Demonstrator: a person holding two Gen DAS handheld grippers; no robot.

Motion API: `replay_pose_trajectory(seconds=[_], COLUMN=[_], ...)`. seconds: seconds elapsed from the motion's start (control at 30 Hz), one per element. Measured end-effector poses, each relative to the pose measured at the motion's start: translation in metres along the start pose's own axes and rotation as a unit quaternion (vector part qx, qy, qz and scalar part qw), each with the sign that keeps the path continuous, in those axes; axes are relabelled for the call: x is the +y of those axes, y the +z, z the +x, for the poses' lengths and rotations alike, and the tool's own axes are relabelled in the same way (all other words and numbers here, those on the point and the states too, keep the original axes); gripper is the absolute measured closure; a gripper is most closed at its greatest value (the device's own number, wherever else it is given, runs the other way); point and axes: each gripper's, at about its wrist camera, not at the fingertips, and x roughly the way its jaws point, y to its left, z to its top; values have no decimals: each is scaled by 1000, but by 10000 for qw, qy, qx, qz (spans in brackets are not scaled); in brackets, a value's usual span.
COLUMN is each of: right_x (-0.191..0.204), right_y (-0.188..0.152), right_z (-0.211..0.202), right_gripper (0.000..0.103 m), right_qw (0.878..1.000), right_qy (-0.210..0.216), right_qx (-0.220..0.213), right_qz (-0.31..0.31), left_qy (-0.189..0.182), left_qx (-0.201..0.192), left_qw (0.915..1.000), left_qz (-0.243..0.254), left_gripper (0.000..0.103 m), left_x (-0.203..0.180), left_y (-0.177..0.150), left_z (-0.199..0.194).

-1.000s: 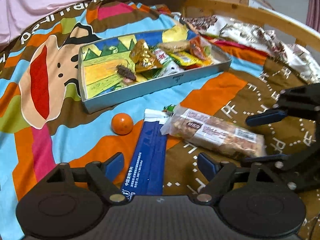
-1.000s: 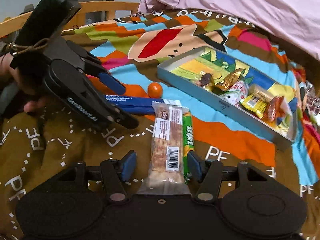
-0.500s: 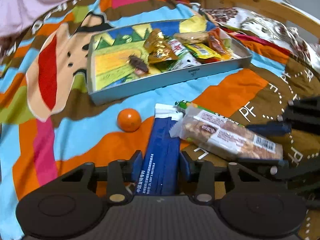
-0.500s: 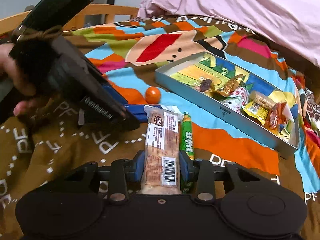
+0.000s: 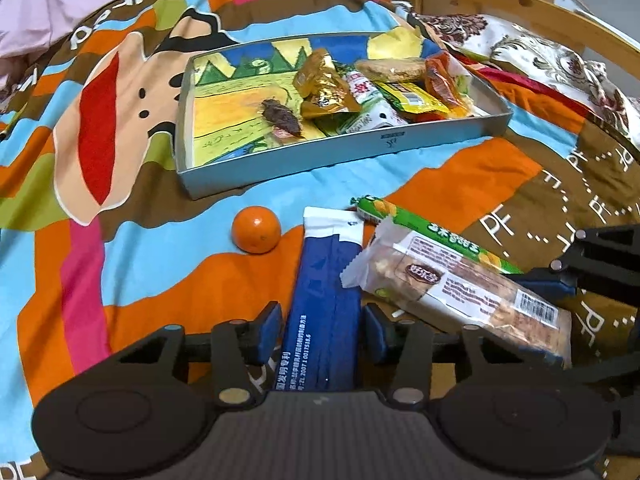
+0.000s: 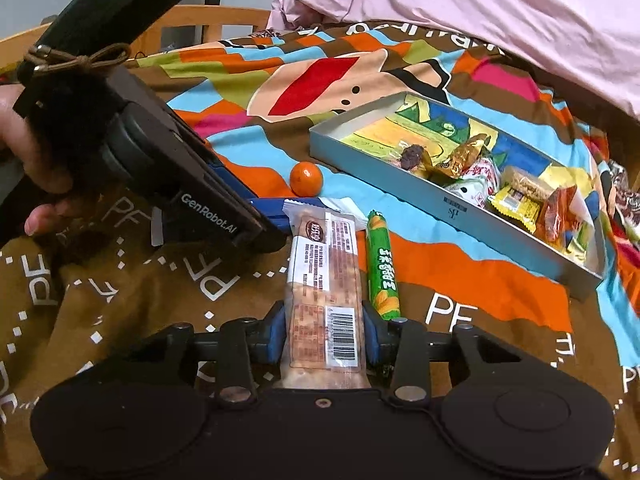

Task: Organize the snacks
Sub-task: 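Grasp the blue tube with left tool while right tool lifts the brown bar, then lower the blue tube with left tool while right tool lowers brown bar into tray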

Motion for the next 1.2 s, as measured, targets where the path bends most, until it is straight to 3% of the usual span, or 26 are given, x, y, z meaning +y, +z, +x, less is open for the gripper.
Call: replay_pose_trajectory(seconds=[0.23,0.5,0.77,1.0,1.1,1.2], right_x=[10,33,25,6,-4,-25], right_y=[-1,-7,-3,6,15,33], right_z=[-19,-53,-76,-86,-84,-73], right_gripper=[64,64,64,64,64,64], right_qw=[9980,9793,9723,9642,9562,9538], right_qy=[-304,-956,-1297,-1518,-1640,-1723], right_qx=[-206,-832,-1275,-1654,-1898,-2129], right_qz=[-514,-1578,-1471,-1412,-1512,-1235], left_qy=[288,531,734,886,922,1030], left_qx=[10,-494,-1194,-2136,-2321,-2382], left_qw=[9991,9916,9818,9617,9563,9546], left_qz=[-310,-1075,-1284,-1470,-1523,-1463], left_gripper=[64,66,66,66,66,66], left_x=[-6,-9,-20,-27,-29,-29], left_y=[-5,-25,-16,13,28,47], left_z=[-14,-60,-103,-126,-126,-122])
